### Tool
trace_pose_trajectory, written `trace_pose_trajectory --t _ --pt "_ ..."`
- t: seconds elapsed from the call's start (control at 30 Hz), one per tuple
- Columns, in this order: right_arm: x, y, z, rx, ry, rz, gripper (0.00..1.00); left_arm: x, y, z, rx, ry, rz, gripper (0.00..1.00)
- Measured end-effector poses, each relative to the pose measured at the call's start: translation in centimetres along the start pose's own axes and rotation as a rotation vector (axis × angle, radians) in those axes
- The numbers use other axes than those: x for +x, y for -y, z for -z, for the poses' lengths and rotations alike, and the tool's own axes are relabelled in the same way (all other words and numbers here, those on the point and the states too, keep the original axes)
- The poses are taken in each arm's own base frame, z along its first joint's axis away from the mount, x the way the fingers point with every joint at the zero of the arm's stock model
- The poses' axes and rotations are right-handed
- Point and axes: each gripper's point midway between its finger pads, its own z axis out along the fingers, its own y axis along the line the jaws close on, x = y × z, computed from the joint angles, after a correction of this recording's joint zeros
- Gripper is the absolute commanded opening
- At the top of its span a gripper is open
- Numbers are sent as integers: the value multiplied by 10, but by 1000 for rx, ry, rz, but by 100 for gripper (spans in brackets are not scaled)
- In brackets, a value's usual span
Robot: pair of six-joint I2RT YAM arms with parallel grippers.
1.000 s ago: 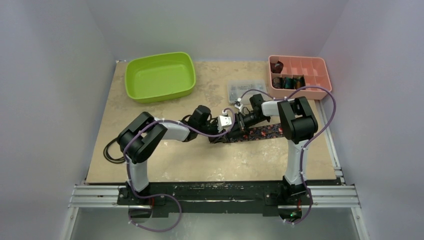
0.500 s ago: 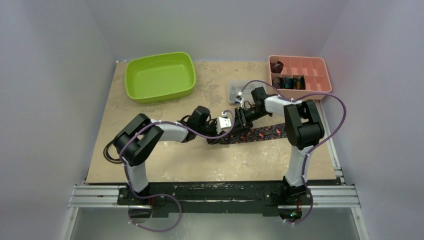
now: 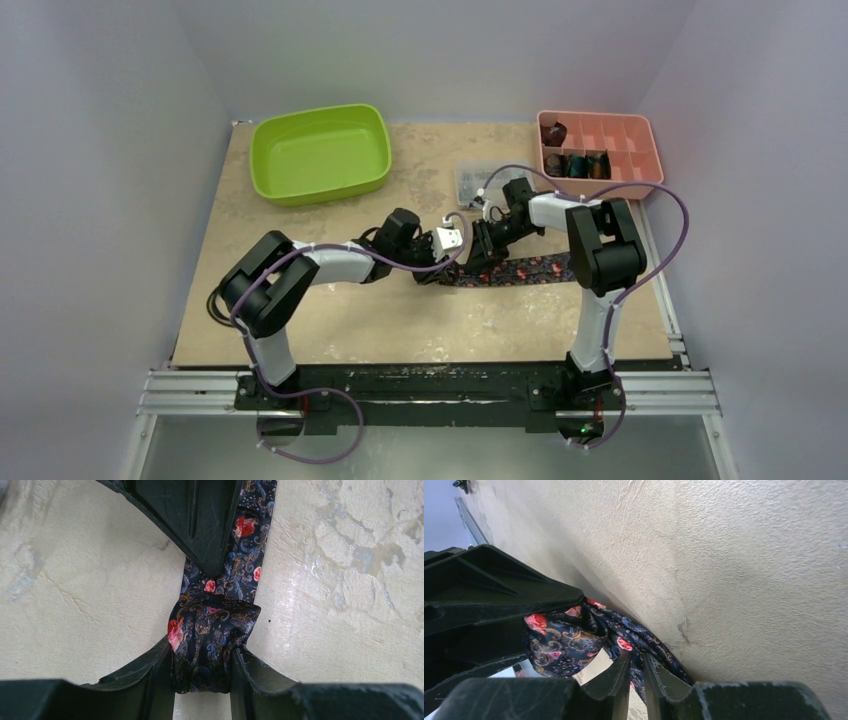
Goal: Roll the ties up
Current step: Roll the tie at the center of the board.
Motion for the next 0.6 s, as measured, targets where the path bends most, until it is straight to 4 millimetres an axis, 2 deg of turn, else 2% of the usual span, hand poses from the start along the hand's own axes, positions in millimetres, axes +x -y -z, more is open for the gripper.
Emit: trace_pose_trajectory --t 0.1,0.27,0.43,0.6 --pt "-1 0 -1 -2 1 1 20 -2 0 3 -12 -5 -13 14" --pt "-4 -5 -1 -20 3 11 29 8 -1 3 -19 -50 -55 16" --pt "-6 -16 1 -59 7 13 48 13 0 0 -29 -78 -106 17" --pt "-8 -33 11 -102 33 -17 52 13 -1 -1 -38 -87 -124 18"
